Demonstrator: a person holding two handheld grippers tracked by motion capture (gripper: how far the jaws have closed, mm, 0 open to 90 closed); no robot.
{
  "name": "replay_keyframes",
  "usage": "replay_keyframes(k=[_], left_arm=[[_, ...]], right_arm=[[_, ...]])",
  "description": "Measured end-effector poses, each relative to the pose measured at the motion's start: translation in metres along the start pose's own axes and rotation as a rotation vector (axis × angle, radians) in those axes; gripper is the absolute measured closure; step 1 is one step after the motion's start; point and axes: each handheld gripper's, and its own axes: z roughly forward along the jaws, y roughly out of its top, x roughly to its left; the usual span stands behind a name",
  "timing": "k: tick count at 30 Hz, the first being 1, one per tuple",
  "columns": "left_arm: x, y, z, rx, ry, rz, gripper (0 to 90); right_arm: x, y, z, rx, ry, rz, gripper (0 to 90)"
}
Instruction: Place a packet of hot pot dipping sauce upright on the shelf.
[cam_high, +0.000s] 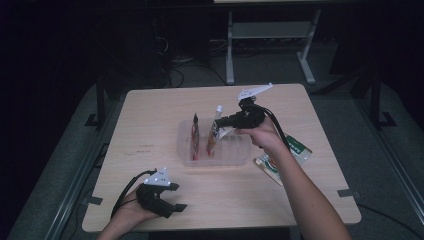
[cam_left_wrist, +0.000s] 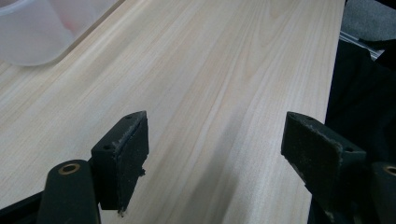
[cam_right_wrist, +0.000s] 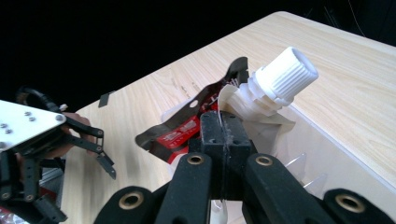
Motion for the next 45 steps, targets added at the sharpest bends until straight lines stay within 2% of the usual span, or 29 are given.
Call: replay_keyframes(k=[11,13,17,22,24,27,30,35,39,45], left_arm=[[0.0,0.0,0.001,0.009,-0.004,0.009,23.0],[0.0,0.001,0.001,0.009,-0.005,0.015,23.0],[-0.001,0.0,0.001,0.011,-0.006,0.007,22.9],[0.0,0.0,0.001,0.01,-0.006,0.007,22.9],[0.0,0.0,0.002,0.009,-0.007,0.007,22.9],[0.0,0.0,0.002,0.013,-0.007,0.009,22.9],[0.0,0.0,0.002,0.01,-0.007,0.007,22.9],[0.0,0.0,0.001,0.019,-0.007,0.0,22.9],[0.0,0.0,0.002,0.022,-0.005,0.002,22.9],[0.0,0.0,0.002,0.024,-0.008,-0.003,23.0]], right_arm=[[-0.005,-0.001,0.015,0.028,-0.033,0.008,89.0],[-0.003,-0.001,0.018,0.034,-0.05,-0.003,88.1],[0.0,0.0,0.022,0.054,-0.055,-0.016,86.1],[0.001,0.003,0.021,0.029,-0.049,-0.019,85.4],[0.002,0.003,0.02,0.025,-0.047,-0.013,79.6],[0.003,0.003,0.017,0.027,-0.046,-0.005,64.3],[0.007,0.003,0.013,0.027,-0.067,-0.007,47.0],[0.014,0.002,0.003,0.035,-0.1,-0.022,27.5],[0.02,-0.002,-0.005,0.061,-0.131,-0.06,22.8],[0.029,-0.009,-0.018,0.08,-0.15,-0.091,22.5]])
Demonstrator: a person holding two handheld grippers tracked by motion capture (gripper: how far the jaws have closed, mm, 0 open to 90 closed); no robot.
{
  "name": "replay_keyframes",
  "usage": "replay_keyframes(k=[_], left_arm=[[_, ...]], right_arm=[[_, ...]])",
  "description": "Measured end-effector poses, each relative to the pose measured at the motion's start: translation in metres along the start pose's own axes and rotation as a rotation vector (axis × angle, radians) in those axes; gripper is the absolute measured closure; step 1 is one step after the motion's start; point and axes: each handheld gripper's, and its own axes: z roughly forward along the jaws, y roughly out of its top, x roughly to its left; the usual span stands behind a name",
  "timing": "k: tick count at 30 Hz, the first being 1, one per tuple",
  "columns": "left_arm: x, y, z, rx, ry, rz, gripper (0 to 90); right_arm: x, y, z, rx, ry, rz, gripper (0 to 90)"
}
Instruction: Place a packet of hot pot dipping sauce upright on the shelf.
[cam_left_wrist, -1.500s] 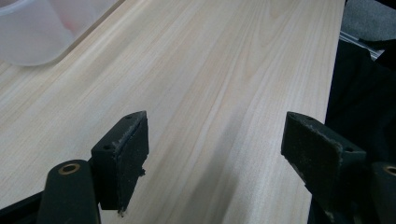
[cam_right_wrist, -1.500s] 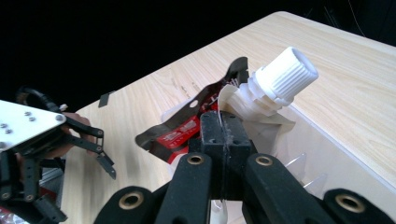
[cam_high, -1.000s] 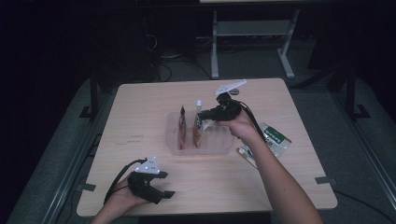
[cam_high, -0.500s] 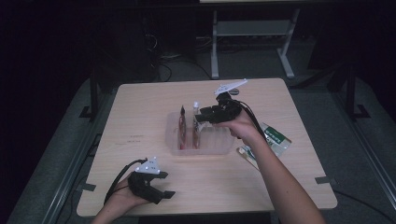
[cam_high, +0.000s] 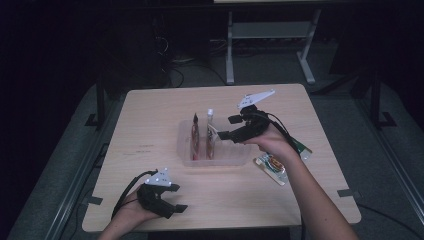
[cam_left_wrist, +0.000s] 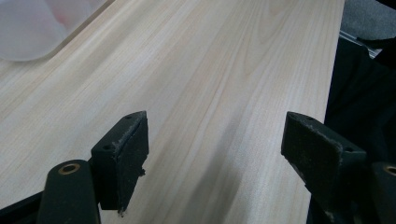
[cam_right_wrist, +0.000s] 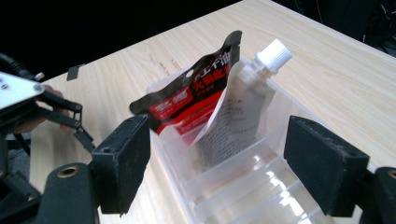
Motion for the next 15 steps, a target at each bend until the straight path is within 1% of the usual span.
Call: replay_keyframes(k=[1,2,5,8,9,11,13,15], left_arm=[[0.0,0.0,0.0,0.004,0.001,0.006,22.9],[0.0,0.0,0.0,0.0,0.001,0.0,22.9],[0.0,0.0,-0.001,-0.001,0.005,0.004,22.9],[0.0,0.0,-0.001,-0.001,0.007,0.007,22.9],[0.0,0.0,0.0,-0.007,0.004,0.002,22.9],[0.001,0.0,0.0,0.001,0.004,0.008,22.9],[0.001,0.0,0.0,-0.002,0.003,0.006,22.9],[0.001,-0.001,0.001,0.0,0.004,0.006,23.0]], right_arm=[[0.001,-0.002,-0.002,0.003,-0.004,-0.002,22.5],[0.003,-0.003,-0.004,0.004,-0.004,0.0,22.5],[0.007,-0.009,-0.01,0.0,-0.004,-0.014,22.4],[0.011,-0.015,-0.017,0.001,-0.015,-0.028,22.2],[0.013,-0.018,-0.021,-0.001,-0.013,-0.028,22.2],[0.017,-0.024,-0.026,0.002,-0.022,-0.037,22.1],[0.019,-0.03,-0.032,0.0,-0.024,-0.035,22.1],[0.021,-0.037,-0.037,0.001,-0.036,-0.035,22.1]])
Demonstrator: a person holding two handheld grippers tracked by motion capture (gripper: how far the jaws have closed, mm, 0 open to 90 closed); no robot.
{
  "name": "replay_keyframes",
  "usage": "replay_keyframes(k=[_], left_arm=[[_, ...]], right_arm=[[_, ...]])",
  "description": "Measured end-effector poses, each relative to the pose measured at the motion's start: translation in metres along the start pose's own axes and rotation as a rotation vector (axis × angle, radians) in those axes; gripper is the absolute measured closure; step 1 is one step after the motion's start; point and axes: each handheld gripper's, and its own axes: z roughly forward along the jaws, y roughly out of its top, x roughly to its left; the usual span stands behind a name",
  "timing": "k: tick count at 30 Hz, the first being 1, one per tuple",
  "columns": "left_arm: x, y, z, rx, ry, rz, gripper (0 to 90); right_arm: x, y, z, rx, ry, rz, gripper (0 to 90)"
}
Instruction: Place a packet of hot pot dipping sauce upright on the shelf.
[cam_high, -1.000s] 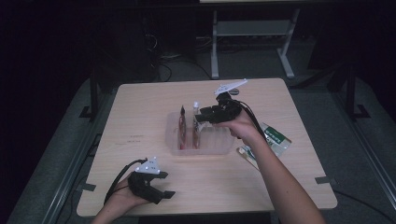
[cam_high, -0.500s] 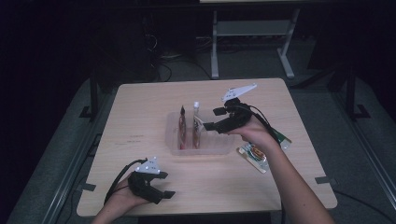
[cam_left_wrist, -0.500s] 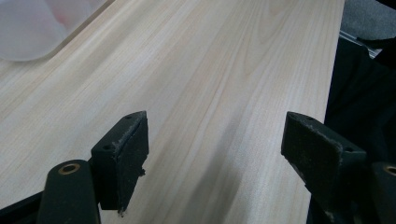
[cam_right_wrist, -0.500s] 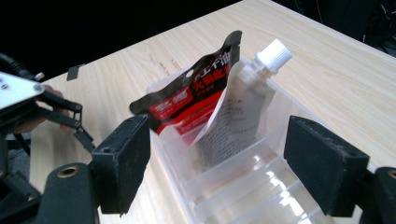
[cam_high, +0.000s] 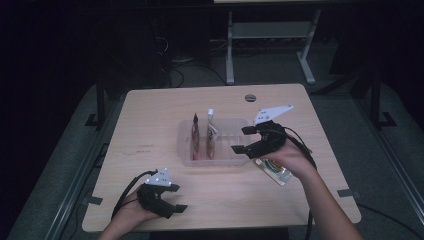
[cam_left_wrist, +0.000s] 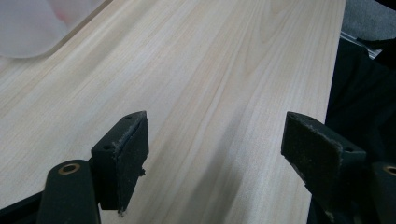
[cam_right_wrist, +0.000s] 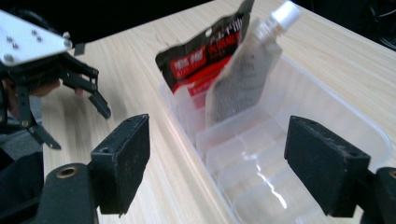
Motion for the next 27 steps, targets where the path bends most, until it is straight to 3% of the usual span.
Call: replay_keyframes(k=[9,17,21,27], left_arm=[[-0.001,0.0,0.001,-0.008,0.001,-0.01,22.9],[-0.003,0.0,0.002,-0.01,-0.003,-0.02,22.9],[-0.003,0.001,0.002,-0.017,0.001,-0.014,23.0],[-0.002,0.0,0.003,-0.003,-0.002,-0.016,22.9]], right_arm=[[-0.004,-0.039,-0.023,0.002,-0.045,0.033,22.2],[-0.022,-0.071,-0.044,0.031,-0.122,0.096,25.1],[-0.042,-0.086,-0.047,0.05,-0.175,0.144,36.6],[-0.071,-0.103,-0.046,0.074,-0.255,0.229,64.7]])
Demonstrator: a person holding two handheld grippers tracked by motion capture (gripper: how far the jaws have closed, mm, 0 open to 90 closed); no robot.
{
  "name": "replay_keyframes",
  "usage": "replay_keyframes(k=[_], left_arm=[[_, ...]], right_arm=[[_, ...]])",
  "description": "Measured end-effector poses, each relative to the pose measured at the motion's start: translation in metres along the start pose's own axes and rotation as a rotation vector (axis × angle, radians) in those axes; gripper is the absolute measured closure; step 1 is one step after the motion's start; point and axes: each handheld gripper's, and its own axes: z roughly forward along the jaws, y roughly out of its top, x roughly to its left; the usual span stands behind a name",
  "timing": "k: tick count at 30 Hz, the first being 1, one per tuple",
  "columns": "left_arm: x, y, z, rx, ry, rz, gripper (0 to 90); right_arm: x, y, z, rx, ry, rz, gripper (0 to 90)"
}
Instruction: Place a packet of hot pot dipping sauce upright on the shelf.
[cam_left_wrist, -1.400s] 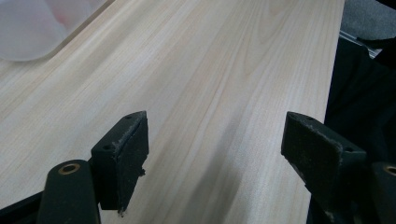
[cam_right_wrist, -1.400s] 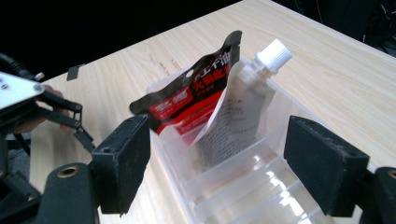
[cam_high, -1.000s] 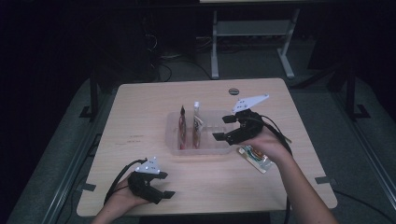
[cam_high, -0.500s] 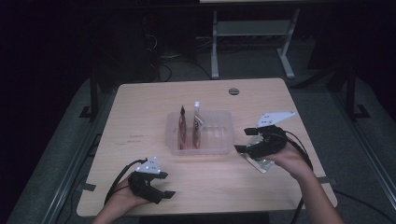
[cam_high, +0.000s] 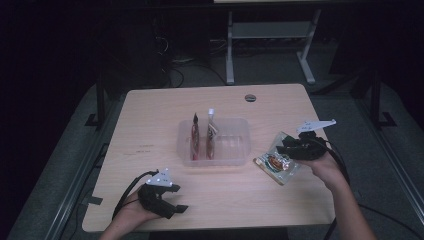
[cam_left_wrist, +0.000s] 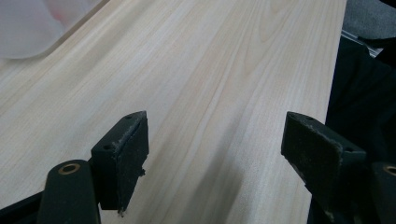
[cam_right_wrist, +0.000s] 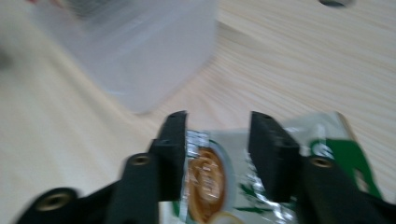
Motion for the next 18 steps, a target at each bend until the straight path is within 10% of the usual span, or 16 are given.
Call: replay_keyframes(k=[6,18], left_arm=[[0.0,-0.001,0.0,-0.001,0.002,-0.012,22.9],[0.002,-0.002,-0.001,0.002,0.006,-0.011,23.0]], right_arm=[[-0.022,-0.004,0.011,0.014,-0.044,0.054,89.7],[-0.031,-0.011,0.041,0.114,-0.101,0.025,89.9]])
